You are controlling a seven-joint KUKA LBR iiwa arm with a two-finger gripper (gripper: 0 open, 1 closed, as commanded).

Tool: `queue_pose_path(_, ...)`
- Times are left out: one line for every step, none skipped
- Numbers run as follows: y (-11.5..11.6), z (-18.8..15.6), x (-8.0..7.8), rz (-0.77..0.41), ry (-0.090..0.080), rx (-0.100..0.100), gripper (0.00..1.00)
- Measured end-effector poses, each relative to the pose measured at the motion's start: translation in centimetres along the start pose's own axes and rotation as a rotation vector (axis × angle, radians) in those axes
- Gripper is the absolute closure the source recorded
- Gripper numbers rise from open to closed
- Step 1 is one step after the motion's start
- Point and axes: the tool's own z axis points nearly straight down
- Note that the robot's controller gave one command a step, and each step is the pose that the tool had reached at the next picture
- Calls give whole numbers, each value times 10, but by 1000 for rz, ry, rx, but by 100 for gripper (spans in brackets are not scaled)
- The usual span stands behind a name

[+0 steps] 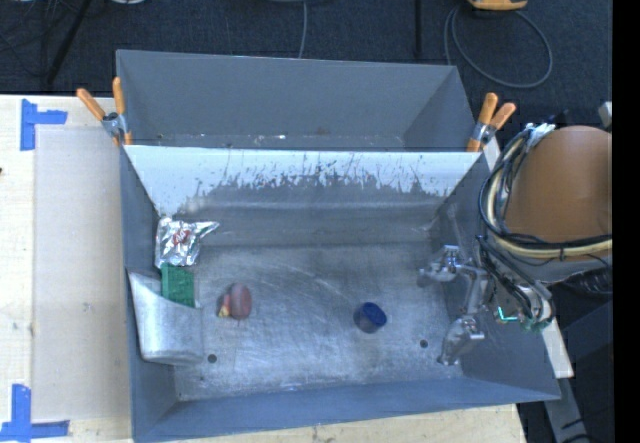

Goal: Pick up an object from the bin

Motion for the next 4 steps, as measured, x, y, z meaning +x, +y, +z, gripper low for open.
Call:
queue_pose_path(82, 139, -61, -34, -12, 1, 0)
queue_pose_path(82, 136, -61, -36, -12, 0, 100)
queue_pose_path(81, 137, -62, -37, -15, 1, 0)
queue_pose_path(-60, 98, -47, -349, -10, 6, 0)
